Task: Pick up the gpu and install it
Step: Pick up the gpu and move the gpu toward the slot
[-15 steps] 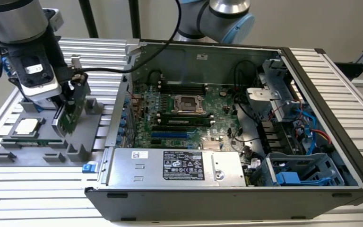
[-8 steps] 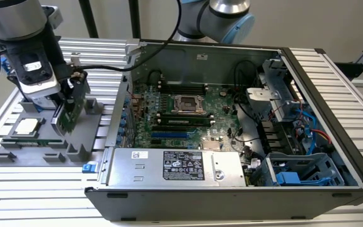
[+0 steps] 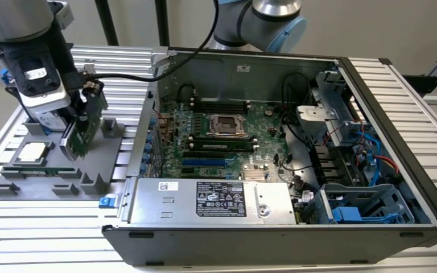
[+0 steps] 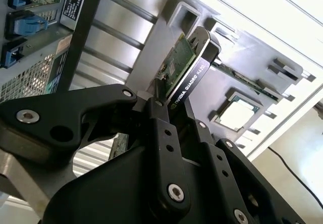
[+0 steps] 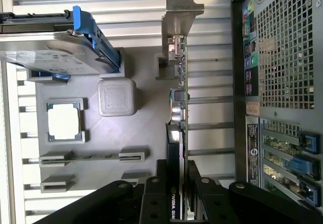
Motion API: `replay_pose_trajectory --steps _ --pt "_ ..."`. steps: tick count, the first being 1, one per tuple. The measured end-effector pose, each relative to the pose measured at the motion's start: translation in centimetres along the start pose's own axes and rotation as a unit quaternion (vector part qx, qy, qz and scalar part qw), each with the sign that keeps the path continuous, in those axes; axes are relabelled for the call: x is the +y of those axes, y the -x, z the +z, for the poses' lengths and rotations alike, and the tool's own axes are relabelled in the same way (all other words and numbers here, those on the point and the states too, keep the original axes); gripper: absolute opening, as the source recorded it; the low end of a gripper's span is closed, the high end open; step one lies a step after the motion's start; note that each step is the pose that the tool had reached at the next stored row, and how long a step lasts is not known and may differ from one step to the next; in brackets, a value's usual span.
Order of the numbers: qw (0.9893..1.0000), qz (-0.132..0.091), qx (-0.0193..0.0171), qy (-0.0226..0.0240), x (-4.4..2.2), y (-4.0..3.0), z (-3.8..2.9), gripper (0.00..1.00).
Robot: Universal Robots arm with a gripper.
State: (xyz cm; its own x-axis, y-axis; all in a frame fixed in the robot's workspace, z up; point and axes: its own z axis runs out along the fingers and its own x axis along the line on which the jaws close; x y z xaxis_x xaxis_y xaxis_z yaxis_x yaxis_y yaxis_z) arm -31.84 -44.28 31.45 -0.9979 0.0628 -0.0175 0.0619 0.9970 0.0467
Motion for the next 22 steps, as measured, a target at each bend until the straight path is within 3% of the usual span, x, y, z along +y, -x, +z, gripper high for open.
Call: replay_pose_trajectory --steps 22 --pt "1.0000 0.000 0.0000 0.0001 0.10 0.04 -2.16 0.00"
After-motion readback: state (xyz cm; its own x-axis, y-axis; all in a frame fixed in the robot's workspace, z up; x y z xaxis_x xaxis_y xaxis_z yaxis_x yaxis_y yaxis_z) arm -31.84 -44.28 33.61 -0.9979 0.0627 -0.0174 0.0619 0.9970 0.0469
